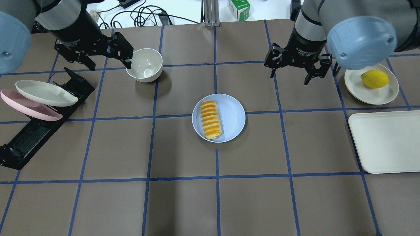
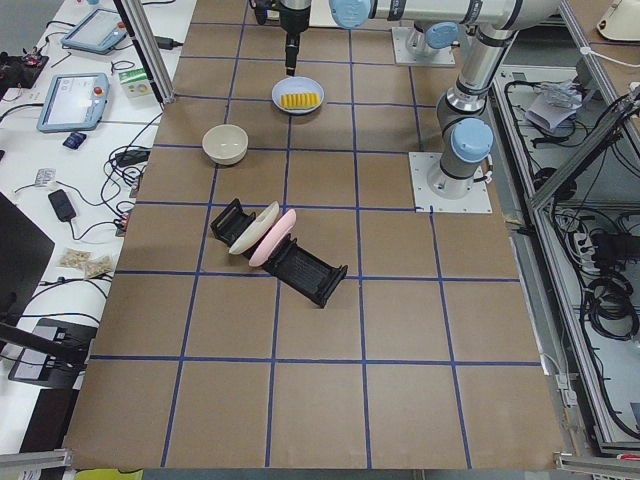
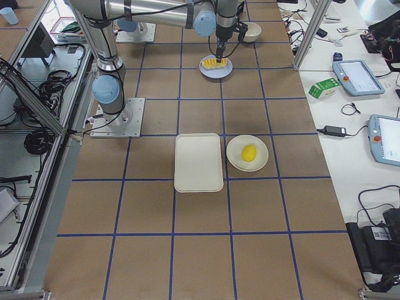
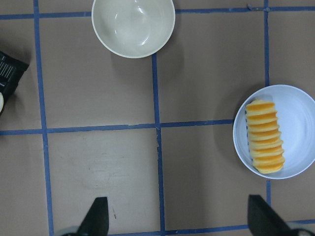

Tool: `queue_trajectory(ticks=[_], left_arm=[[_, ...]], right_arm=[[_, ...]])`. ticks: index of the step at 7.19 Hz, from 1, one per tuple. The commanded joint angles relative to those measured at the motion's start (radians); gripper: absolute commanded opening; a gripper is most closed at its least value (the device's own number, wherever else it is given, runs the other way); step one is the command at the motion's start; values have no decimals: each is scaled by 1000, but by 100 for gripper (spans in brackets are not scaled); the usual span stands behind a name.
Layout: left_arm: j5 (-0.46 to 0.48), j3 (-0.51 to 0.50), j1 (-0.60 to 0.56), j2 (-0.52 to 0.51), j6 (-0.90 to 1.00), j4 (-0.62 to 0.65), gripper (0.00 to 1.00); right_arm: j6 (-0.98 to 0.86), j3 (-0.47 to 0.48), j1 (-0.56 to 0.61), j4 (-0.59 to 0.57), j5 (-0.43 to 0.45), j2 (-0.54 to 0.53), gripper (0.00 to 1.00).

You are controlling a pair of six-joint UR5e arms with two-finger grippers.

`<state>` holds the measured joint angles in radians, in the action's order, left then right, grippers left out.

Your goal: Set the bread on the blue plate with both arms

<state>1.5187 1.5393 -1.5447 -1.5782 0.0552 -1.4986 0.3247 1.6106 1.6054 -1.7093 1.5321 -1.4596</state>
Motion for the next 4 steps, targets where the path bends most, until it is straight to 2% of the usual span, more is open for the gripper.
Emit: queue_trajectory(ticks=[1, 4], left_arm=[[-2, 4, 0, 3, 0, 0, 100], [-2, 4, 0, 3, 0, 1, 100]], right_arm=[[-29, -1, -19, 10, 3, -25, 100], [-76, -1, -36, 69, 28, -68, 100]])
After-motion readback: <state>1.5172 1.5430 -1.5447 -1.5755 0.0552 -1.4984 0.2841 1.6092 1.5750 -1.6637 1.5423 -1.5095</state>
